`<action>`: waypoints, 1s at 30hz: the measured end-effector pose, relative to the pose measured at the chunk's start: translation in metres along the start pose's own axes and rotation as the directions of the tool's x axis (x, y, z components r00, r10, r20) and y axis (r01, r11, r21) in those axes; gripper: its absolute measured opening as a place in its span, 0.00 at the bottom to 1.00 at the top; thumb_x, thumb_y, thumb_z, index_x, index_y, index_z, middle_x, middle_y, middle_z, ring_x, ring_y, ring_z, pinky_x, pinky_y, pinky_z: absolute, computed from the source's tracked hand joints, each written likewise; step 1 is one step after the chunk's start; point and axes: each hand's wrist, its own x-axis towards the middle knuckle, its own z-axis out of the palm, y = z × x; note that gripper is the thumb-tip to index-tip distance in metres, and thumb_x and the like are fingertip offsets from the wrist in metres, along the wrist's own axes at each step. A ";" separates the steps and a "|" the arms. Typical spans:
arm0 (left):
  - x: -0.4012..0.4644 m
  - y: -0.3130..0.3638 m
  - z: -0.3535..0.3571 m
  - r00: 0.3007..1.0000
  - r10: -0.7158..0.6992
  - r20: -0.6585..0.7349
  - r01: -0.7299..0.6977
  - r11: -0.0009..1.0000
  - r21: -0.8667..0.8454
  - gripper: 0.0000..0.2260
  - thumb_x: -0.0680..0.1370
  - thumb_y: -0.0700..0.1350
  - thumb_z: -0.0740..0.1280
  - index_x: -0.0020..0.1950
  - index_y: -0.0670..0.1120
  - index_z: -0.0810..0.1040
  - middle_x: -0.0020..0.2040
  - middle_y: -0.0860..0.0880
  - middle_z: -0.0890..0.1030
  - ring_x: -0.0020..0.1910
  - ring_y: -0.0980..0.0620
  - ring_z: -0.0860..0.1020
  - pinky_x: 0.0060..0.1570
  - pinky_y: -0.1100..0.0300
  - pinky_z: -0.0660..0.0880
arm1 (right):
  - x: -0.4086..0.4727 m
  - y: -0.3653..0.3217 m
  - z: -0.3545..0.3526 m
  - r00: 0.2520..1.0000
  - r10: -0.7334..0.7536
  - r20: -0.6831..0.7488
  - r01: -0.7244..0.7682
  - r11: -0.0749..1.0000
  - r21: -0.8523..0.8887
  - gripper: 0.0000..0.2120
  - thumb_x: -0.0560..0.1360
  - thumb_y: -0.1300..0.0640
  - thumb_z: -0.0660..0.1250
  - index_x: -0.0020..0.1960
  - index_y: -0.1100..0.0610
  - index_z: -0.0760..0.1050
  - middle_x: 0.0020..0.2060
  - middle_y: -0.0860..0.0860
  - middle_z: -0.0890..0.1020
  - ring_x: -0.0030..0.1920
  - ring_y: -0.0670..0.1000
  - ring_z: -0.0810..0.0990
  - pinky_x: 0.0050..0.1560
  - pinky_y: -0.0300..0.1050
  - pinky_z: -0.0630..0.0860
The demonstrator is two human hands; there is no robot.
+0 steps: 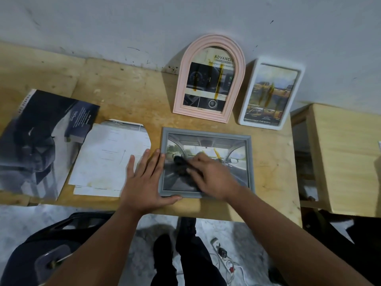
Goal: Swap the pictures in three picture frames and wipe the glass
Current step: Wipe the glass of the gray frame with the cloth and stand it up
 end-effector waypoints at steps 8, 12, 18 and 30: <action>0.001 -0.002 0.003 1.000 0.005 -0.004 -0.005 1.000 0.013 0.58 0.68 0.84 0.53 0.85 0.46 0.49 0.85 0.47 0.49 0.84 0.45 0.47 0.77 0.31 0.50 | -0.007 0.007 0.034 1.000 -0.013 -0.002 0.012 0.983 -0.183 0.23 0.81 0.47 0.54 0.67 0.57 0.77 0.57 0.55 0.76 0.48 0.58 0.80 0.39 0.52 0.80; -0.001 -0.003 0.004 1.000 0.015 0.002 -0.015 0.999 0.035 0.58 0.67 0.84 0.52 0.85 0.45 0.49 0.85 0.46 0.50 0.84 0.44 0.47 0.77 0.31 0.51 | -0.029 -0.007 0.013 0.969 -0.093 0.228 0.104 0.994 -0.040 0.18 0.83 0.49 0.58 0.67 0.53 0.78 0.56 0.52 0.76 0.51 0.57 0.80 0.45 0.54 0.79; 0.001 0.000 0.005 1.000 -0.008 -0.001 0.008 1.000 0.029 0.59 0.67 0.84 0.54 0.85 0.46 0.49 0.85 0.48 0.50 0.84 0.46 0.46 0.78 0.31 0.50 | 0.039 0.030 -0.021 0.996 0.029 -0.085 -0.039 0.992 -0.123 0.18 0.82 0.50 0.61 0.69 0.54 0.77 0.58 0.54 0.76 0.46 0.60 0.81 0.44 0.54 0.80; 0.000 -0.003 0.006 1.000 -0.007 -0.016 0.008 1.000 0.028 0.59 0.67 0.85 0.53 0.85 0.46 0.50 0.85 0.47 0.50 0.84 0.46 0.47 0.78 0.32 0.50 | -0.031 0.023 -0.004 0.979 -0.085 0.184 0.108 0.987 -0.115 0.22 0.79 0.44 0.55 0.64 0.51 0.80 0.55 0.52 0.78 0.52 0.56 0.80 0.44 0.53 0.81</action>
